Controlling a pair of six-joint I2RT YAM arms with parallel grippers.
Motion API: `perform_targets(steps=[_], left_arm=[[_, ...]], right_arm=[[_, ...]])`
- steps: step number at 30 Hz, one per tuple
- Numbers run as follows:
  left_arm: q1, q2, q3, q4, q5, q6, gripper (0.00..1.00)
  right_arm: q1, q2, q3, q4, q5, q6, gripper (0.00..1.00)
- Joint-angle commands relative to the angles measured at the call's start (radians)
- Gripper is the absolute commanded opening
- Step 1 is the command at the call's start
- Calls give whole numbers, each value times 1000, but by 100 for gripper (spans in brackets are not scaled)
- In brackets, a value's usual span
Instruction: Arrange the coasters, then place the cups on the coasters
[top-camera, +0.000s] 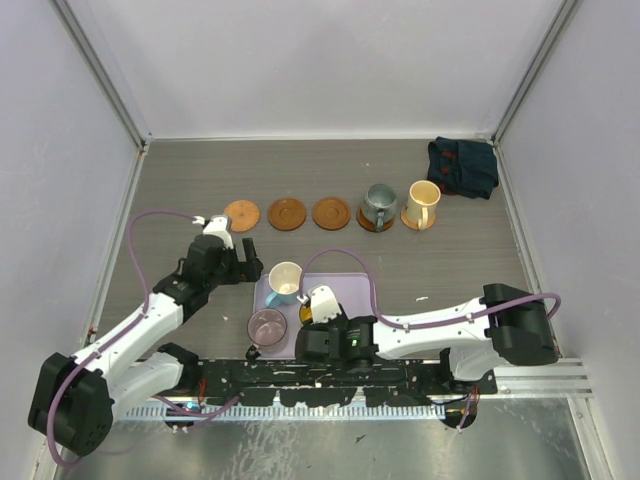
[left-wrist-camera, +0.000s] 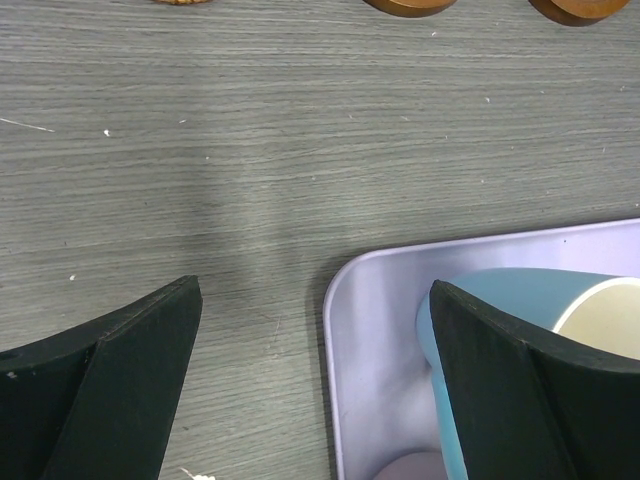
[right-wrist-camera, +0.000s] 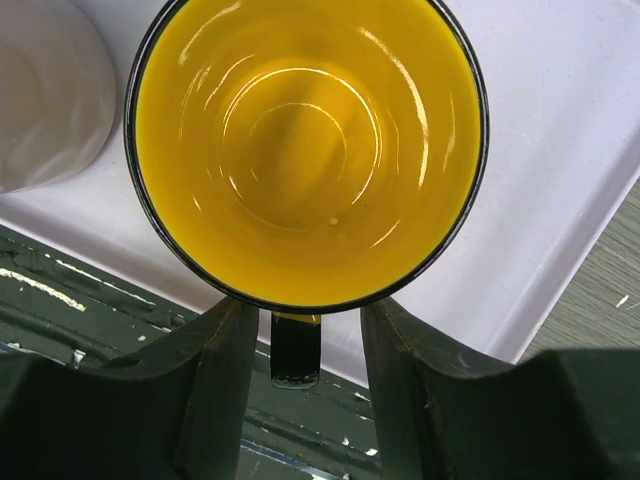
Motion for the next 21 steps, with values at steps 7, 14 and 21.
perform_targets(steps=[7,14,21], left_arm=[[-3,24,1,75,4,-6,98],[-3,32,-1,81,1,-3,98],[-3,37,0,83,3,-3,98]], right_arm=[[-25,-5,-30,75,11,2,48],[-40,11,-27,104,-4,-19,48],[-56,26,-27,122,-35,-35,47]])
